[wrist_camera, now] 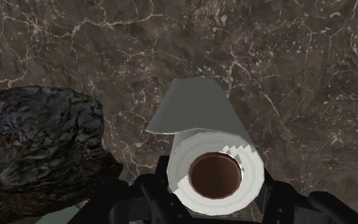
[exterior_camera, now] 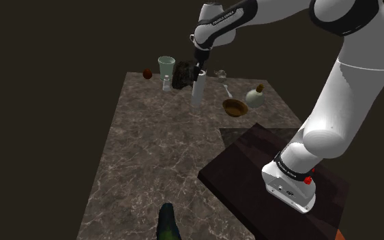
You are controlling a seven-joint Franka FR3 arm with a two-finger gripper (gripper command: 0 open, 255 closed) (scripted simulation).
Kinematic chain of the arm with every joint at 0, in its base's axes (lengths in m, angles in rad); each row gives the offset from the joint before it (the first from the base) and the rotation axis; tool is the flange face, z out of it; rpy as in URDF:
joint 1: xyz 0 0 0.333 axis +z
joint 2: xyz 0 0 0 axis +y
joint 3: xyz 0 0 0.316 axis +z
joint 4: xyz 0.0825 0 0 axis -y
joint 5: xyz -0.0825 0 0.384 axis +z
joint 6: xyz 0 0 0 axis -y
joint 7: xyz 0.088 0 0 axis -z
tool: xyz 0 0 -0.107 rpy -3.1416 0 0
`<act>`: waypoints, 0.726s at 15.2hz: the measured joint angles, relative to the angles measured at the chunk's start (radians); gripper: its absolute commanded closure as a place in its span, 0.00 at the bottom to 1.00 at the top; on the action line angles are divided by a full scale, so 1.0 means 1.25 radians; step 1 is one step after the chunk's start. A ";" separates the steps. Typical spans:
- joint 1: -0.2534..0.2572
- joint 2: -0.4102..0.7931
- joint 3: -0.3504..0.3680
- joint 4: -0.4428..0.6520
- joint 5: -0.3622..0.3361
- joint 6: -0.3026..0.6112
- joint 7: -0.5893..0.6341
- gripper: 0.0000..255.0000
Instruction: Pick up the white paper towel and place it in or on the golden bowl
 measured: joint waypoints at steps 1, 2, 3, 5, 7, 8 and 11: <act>0.001 -0.006 0.000 0.006 -0.002 -0.012 0.001 1.00; 0.000 -0.012 -0.001 0.008 -0.003 -0.020 0.001 1.00; 0.001 -0.016 -0.001 0.014 -0.004 -0.029 0.003 1.00; 0.001 -0.029 -0.002 0.020 -0.007 -0.049 0.003 1.00; 0.001 -0.038 -0.003 0.033 -0.009 -0.070 0.004 1.00; 0.002 -0.044 -0.003 0.036 -0.010 -0.079 0.005 1.00; -0.002 -0.064 -0.006 0.041 -0.013 -0.104 0.000 1.00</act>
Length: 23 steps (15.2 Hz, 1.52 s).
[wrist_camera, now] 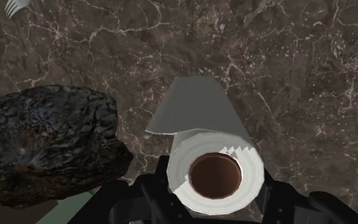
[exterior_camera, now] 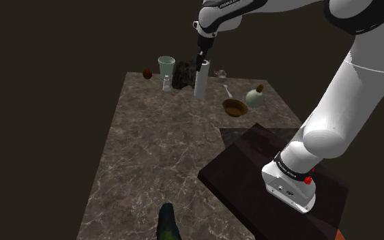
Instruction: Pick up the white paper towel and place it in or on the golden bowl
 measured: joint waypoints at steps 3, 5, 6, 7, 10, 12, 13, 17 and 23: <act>-0.019 -0.042 -0.017 -0.028 -0.004 -0.013 -0.034 1.00; -0.034 -0.076 -0.031 -0.059 -0.009 -0.016 -0.061 1.00; -0.042 -0.090 -0.038 -0.063 -0.011 -0.025 -0.074 1.00; -0.048 -0.112 -0.044 -0.080 -0.016 -0.029 -0.085 1.00; -0.075 -0.159 -0.071 -0.117 -0.025 -0.038 -0.134 1.00; -0.090 -0.187 -0.088 -0.129 -0.032 -0.053 -0.162 1.00; -0.097 -0.200 -0.095 -0.137 -0.036 -0.056 -0.175 1.00; -0.131 -0.246 -0.134 -0.149 -0.052 -0.088 -0.239 1.00; -0.170 -0.279 -0.186 -0.149 -0.067 -0.117 -0.323 1.00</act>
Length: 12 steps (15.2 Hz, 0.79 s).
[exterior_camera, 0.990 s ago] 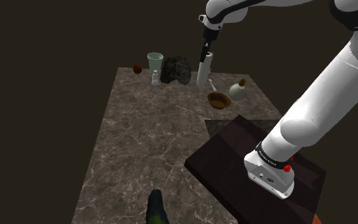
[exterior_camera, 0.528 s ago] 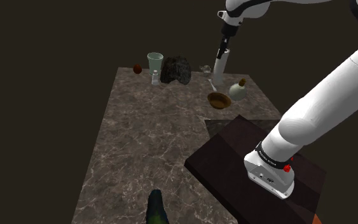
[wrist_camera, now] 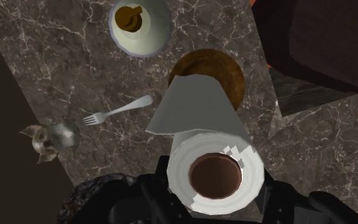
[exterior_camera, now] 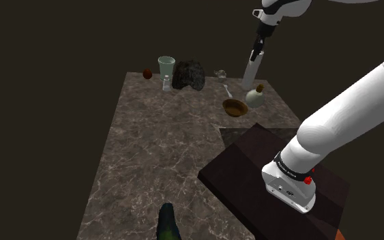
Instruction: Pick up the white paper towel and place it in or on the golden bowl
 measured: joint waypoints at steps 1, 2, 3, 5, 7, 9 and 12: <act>-0.001 0.003 -0.003 -0.004 0.001 0.007 -0.004 1.00; -0.001 0.005 -0.004 -0.011 0.001 0.015 -0.005 1.00; -0.002 0.008 -0.005 -0.017 0.002 0.025 -0.008 1.00; -0.002 0.010 -0.006 -0.037 0.002 0.045 -0.007 1.00; -0.002 0.018 -0.008 -0.051 0.005 0.068 -0.010 1.00; -0.001 0.029 -0.011 -0.062 0.009 0.089 -0.013 1.00; -0.001 0.040 -0.013 -0.085 0.013 0.122 -0.017 1.00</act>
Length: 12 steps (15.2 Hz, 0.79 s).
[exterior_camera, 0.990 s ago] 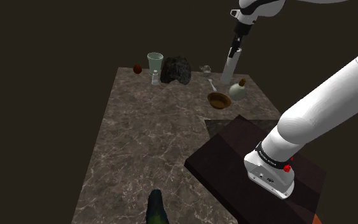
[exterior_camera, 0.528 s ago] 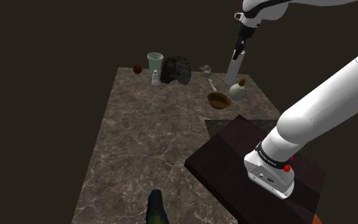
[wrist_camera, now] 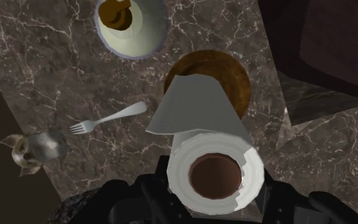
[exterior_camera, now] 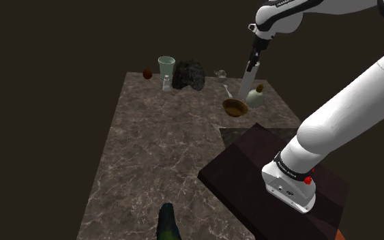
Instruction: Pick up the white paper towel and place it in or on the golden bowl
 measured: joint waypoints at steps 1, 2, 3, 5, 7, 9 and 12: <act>0.000 0.003 -0.001 -0.007 0.001 0.010 -0.001 1.00; 0.000 0.008 -0.002 -0.013 0.003 0.021 -0.003 1.00; 0.000 0.015 -0.004 -0.020 0.006 0.033 -0.007 1.00; 0.000 0.027 -0.007 -0.032 0.011 0.057 -0.013 1.00; 0.001 0.039 -0.008 -0.041 0.018 0.077 -0.016 1.00; 0.002 0.055 -0.010 -0.050 0.026 0.101 -0.023 1.00; 0.003 0.071 -0.012 -0.069 0.035 0.134 -0.029 1.00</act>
